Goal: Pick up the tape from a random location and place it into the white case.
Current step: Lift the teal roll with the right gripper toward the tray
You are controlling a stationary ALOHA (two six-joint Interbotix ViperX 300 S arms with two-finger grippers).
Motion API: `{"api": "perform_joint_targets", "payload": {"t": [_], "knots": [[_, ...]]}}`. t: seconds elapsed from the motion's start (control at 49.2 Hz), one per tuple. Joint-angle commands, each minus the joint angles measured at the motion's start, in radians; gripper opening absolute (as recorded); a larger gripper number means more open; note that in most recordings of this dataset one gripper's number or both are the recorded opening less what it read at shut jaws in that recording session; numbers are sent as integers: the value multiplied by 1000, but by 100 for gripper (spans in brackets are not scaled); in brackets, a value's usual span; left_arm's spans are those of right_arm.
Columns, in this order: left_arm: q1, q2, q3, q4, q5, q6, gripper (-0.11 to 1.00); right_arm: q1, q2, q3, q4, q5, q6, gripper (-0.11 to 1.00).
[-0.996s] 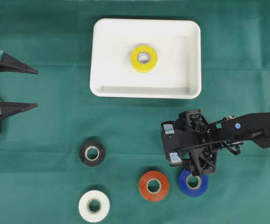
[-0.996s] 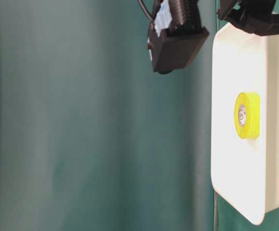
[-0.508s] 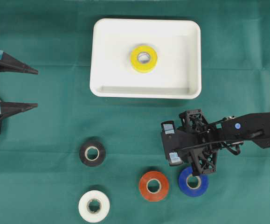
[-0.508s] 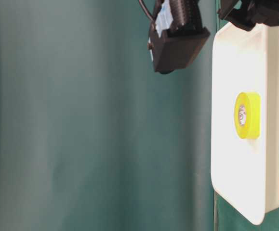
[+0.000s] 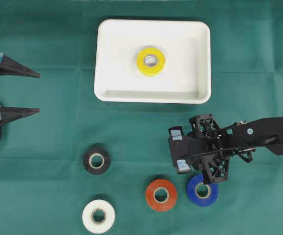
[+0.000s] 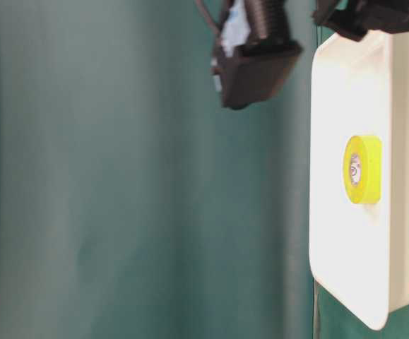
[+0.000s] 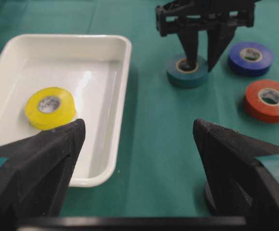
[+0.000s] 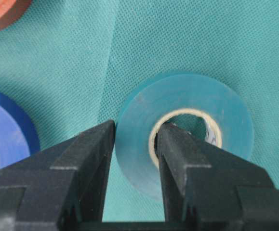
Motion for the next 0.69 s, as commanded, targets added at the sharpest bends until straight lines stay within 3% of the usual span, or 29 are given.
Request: {"api": "perform_joint_targets", "payload": {"t": [0.0,0.671], "knots": [[-2,11,-12,-3,-5,0,94,2,-54,-37,2,34,2,31],[-2,11,-12,-3,-5,0,94,2,-249,-255,-9,436,0,31]]}}
